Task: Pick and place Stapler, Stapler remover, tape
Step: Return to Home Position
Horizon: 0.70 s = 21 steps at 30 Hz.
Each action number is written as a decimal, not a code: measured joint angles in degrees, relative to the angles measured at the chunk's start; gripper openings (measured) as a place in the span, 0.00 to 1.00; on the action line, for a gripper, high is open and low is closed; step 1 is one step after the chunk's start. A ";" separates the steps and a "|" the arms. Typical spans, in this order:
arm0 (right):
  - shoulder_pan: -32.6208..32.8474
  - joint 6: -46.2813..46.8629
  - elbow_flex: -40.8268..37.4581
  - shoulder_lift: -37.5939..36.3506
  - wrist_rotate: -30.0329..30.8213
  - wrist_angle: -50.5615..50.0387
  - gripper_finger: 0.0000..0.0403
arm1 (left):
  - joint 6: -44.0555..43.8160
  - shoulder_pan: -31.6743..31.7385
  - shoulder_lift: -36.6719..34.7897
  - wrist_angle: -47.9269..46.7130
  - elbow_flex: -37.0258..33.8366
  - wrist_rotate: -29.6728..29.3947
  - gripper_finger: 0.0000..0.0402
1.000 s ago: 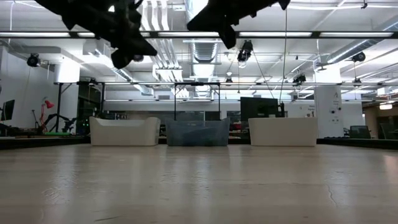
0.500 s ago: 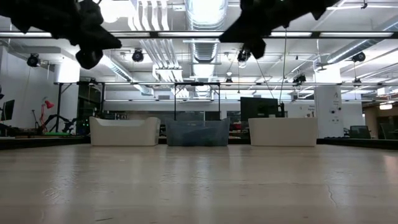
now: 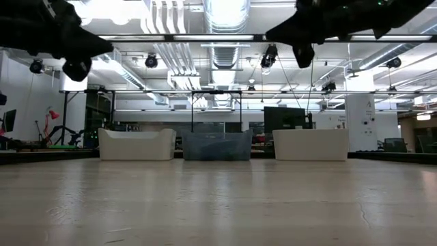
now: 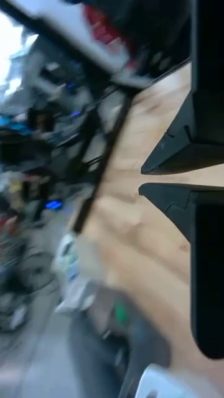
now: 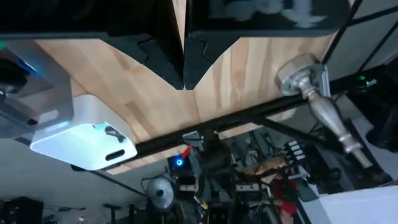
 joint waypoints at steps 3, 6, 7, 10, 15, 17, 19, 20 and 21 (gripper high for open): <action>0.03 0.09 -2.45 -2.88 -0.01 -0.04 0.02 | -0.26 -2.84 -4.30 -0.17 -2.01 -7.74 0.08; 0.31 -0.48 -4.25 -5.19 -0.68 -0.33 0.02 | 0.31 -5.18 -7.43 -0.46 -3.92 -10.20 0.09; 0.28 -0.84 -4.69 -5.83 -1.18 0.01 0.02 | 0.84 -5.75 -8.32 -0.95 -4.59 -10.27 0.09; 0.26 -1.74 -6.94 -7.37 -1.32 -0.11 0.02 | 1.62 -6.74 -10.37 -2.45 -5.82 -10.12 0.10; 0.24 -2.02 -10.89 -9.31 -0.20 -1.01 0.02 | -0.08 -6.84 -11.15 -4.60 -7.80 -10.75 0.09; 0.26 -0.68 -12.13 -9.92 0.45 -3.23 0.02 | -0.10 -6.84 -11.15 -4.81 -8.11 -13.08 0.08; 0.26 1.18 -13.70 -10.46 0.88 -2.72 0.02 | 0.40 -6.84 -11.17 -5.47 -8.60 -14.72 0.08; 0.25 1.00 -14.39 -10.92 0.47 -1.90 0.02 | 1.01 -6.84 -11.17 -5.30 -8.60 -15.73 0.08; 0.26 0.55 -15.23 -11.92 -0.25 -1.61 0.02 | 1.40 -6.84 -11.17 -5.11 -8.54 -16.14 0.08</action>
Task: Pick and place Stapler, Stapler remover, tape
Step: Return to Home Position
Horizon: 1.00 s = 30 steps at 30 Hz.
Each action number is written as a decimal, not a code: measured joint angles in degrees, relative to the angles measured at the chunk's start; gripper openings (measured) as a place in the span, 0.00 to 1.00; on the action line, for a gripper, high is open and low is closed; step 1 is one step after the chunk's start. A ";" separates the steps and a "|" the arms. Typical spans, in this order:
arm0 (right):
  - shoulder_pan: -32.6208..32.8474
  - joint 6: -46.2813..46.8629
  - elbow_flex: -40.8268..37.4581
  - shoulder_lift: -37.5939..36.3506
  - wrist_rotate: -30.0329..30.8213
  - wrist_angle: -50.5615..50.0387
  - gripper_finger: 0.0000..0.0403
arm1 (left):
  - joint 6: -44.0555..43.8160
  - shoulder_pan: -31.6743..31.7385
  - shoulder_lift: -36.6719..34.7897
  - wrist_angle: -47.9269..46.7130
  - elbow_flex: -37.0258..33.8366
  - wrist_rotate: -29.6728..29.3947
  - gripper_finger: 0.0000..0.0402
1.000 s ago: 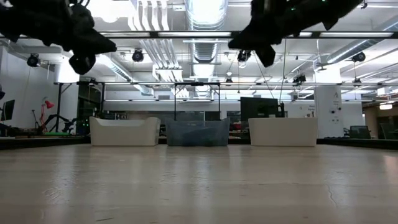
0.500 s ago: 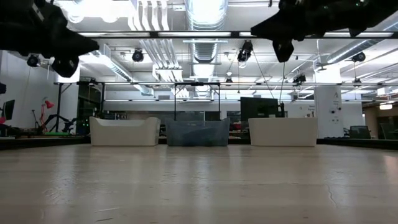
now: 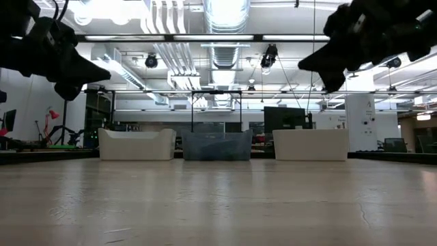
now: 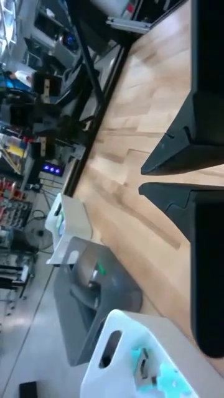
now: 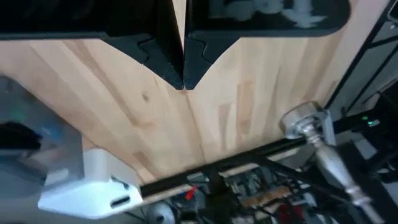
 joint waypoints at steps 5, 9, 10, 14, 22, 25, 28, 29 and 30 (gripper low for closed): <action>-0.02 -2.10 -4.78 -8.45 -0.22 0.06 0.02 | 0.72 0.00 0.00 0.85 0.02 0.40 0.10; -0.02 -2.23 -9.93 -17.15 1.29 2.13 0.02 | -0.76 0.00 0.00 1.34 -0.02 -0.30 0.09; -0.02 -2.12 -11.09 -19.26 1.29 2.61 0.02 | -0.90 0.00 0.00 1.93 -0.14 -1.07 0.09; -0.02 -1.87 -15.62 -27.77 1.29 3.75 0.02 | -0.80 0.00 0.00 2.95 -0.37 -3.55 0.08; -0.04 0.30 -18.82 -42.33 1.07 -3.62 0.02 | -7.02 0.00 0.30 2.11 -1.32 -3.79 0.10; -0.04 0.26 -18.84 -44.54 1.08 -4.53 0.02 | -7.09 0.00 0.46 1.55 -1.35 -3.79 0.10; -0.02 0.33 -18.84 -45.08 1.07 -4.53 0.02 | -7.11 0.00 0.57 1.48 -1.35 -3.79 0.09; -0.02 0.32 -18.84 -45.07 1.07 -4.55 0.02 | -7.11 0.00 0.59 1.48 -1.35 -3.79 0.09; -0.02 0.31 -18.84 -45.03 1.07 -4.59 0.02 | -7.11 0.00 0.59 1.48 -1.35 -3.79 0.08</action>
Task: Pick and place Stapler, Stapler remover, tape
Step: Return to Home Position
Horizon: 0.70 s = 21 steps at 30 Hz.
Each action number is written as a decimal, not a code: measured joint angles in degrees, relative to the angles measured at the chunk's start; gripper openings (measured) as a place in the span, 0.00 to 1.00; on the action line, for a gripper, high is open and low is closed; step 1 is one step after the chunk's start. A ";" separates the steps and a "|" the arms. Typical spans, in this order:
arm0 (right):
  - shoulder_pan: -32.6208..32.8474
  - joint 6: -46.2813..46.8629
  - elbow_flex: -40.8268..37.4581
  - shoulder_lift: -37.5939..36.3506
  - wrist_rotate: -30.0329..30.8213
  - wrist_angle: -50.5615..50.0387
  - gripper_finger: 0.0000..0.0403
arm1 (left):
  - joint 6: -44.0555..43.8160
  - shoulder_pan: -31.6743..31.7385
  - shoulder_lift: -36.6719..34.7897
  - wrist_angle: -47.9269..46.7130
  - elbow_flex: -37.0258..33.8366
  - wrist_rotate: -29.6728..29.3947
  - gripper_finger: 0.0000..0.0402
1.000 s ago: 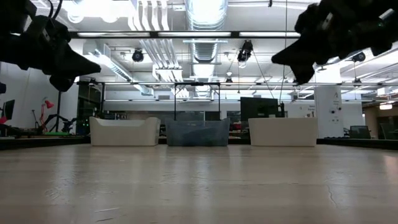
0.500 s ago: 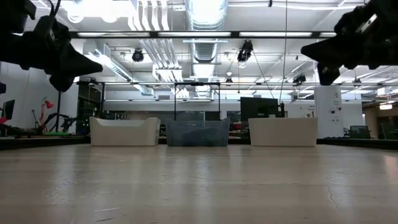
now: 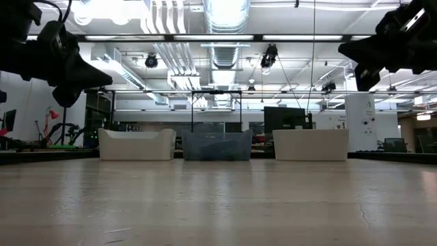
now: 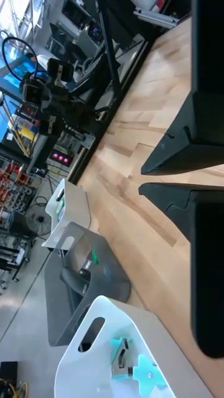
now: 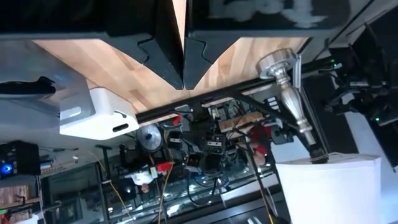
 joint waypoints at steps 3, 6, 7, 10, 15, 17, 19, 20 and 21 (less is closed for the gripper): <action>0.00 0.01 0.00 0.25 0.00 -0.09 0.02 | -0.02 0.00 0.00 -0.24 0.00 0.02 0.08; 0.00 -0.01 0.00 0.25 -0.02 -0.12 0.02 | -0.02 0.00 0.00 -0.24 0.00 0.02 0.09; 0.00 0.01 0.00 0.23 -0.02 -0.09 0.02 | -0.02 0.00 0.00 -0.24 0.00 0.02 0.09; 0.00 0.02 0.00 0.27 -0.03 -0.09 0.02 | -0.02 0.02 0.00 -0.24 0.00 0.04 0.09; 0.00 -0.01 0.00 0.27 -0.04 -0.09 0.02 | -0.02 0.02 0.00 -0.24 0.00 0.04 0.08; 0.00 -0.01 0.00 0.27 -0.04 -0.09 0.02 | -0.02 0.02 0.00 -0.24 0.00 0.04 0.08; 0.00 -0.01 0.00 0.27 -0.07 -0.09 0.02 | -0.02 0.02 0.00 -0.24 0.00 0.05 0.08; 0.00 -0.01 0.00 0.27 -0.07 -0.09 0.02 | -0.02 0.02 0.00 -0.24 0.00 0.07 0.09; 0.00 -0.01 0.00 0.27 -0.08 -0.09 0.02 | -0.02 0.02 0.00 -0.24 0.00 0.05 0.09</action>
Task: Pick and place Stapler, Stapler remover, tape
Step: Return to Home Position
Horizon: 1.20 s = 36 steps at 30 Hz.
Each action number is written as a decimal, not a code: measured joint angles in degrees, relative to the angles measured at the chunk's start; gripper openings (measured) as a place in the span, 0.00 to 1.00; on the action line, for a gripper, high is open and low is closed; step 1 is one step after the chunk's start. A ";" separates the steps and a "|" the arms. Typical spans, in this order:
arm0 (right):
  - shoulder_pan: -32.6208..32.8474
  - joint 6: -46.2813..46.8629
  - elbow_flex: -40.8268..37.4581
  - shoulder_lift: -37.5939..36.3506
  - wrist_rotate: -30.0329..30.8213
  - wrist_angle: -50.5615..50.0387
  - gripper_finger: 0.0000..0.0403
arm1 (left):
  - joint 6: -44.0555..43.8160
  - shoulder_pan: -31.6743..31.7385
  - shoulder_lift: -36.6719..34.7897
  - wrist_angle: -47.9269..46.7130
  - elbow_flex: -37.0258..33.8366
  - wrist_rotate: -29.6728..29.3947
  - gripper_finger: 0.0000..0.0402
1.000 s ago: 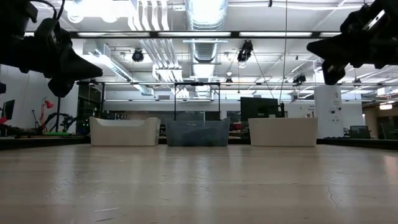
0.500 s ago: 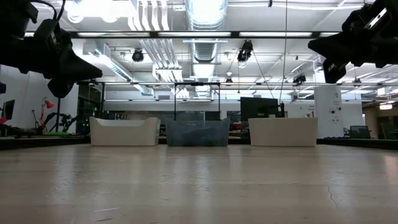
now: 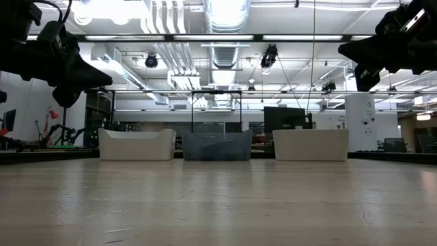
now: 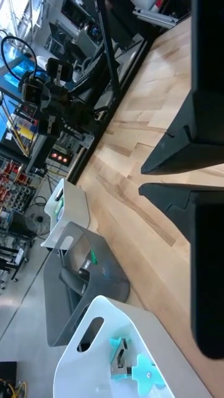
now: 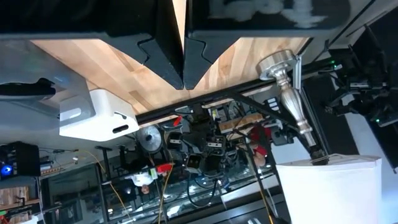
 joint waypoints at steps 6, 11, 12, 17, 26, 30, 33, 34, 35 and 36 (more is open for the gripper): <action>0.00 0.00 0.00 0.00 -0.06 0.00 0.02 | 0.00 0.00 0.00 0.00 0.00 0.02 0.09; 0.00 0.00 0.00 0.00 -0.04 0.00 0.02 | 0.00 0.00 0.00 0.00 0.00 0.02 0.08; 0.00 0.00 0.00 0.00 -0.03 0.00 0.02 | 0.00 0.00 0.00 0.01 0.00 0.02 0.08; 0.00 0.00 0.00 0.02 -0.03 0.02 0.02 | 0.00 0.00 0.00 0.00 0.00 0.02 0.08; 0.00 0.00 0.00 0.02 -0.03 0.02 0.02 | 0.00 -0.02 0.00 0.00 0.00 0.02 0.09; 0.00 0.00 0.00 0.02 -0.01 0.02 0.02 | 0.00 -0.02 0.00 0.00 0.00 0.02 0.10; -0.01 0.00 0.00 0.02 -0.03 0.02 0.02 | 0.00 -0.02 0.00 0.00 0.00 0.02 0.09; 0.00 0.00 0.00 0.02 -0.01 0.02 0.02 | 0.00 -0.02 0.00 0.00 0.00 0.02 0.09; -0.01 0.00 0.00 0.02 -0.01 0.03 0.02 | 0.00 -0.02 0.00 0.00 0.00 0.02 0.08; -0.01 0.00 0.00 0.02 -0.01 0.02 0.02 | 0.00 -0.02 0.00 0.00 0.00 0.02 0.08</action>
